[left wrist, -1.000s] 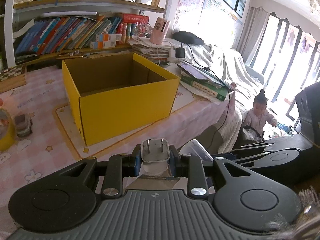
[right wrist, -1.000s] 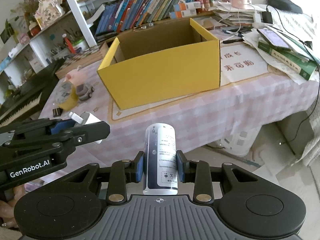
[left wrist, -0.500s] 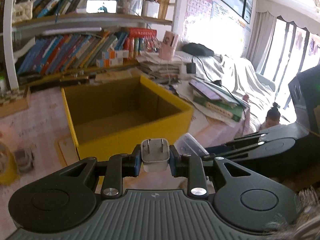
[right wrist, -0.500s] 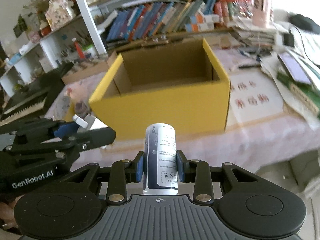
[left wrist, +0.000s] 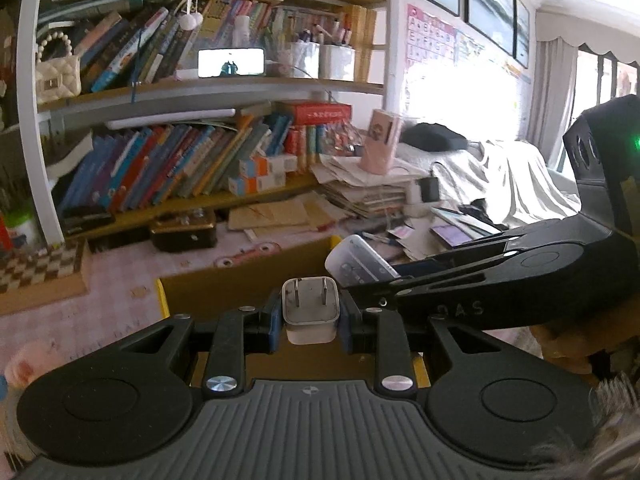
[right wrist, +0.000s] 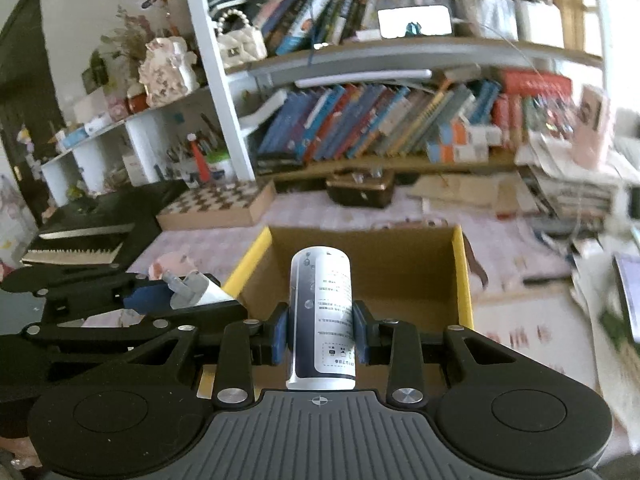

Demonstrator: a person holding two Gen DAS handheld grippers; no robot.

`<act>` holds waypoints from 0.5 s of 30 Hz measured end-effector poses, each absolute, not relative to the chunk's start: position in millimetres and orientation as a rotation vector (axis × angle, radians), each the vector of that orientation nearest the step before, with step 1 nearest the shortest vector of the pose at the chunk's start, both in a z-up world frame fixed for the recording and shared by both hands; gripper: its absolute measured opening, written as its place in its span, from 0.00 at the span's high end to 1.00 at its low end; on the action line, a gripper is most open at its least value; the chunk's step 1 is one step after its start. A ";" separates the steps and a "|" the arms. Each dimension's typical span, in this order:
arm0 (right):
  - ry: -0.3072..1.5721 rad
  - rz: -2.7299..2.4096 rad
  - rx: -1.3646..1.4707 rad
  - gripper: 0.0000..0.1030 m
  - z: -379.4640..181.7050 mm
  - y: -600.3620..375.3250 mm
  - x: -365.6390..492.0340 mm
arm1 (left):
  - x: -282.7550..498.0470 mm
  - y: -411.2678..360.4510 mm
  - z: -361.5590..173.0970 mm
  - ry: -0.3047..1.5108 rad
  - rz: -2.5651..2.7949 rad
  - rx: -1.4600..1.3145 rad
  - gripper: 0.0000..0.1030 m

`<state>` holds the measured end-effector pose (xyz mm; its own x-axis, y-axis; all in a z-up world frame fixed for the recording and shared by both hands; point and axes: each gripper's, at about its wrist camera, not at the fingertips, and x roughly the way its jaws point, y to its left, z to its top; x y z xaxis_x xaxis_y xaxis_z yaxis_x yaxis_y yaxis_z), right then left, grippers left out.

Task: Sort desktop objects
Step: 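Lower both tools into the box and open them, releasing bottle and plug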

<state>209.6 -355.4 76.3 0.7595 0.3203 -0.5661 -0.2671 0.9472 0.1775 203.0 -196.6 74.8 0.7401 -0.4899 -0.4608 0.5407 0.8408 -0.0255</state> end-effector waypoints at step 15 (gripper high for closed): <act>0.901 0.393 -0.187 0.68 10.6 -349.6 344.8 | 328.8 -240.1 15.1 0.714 -0.456 0.301 0.76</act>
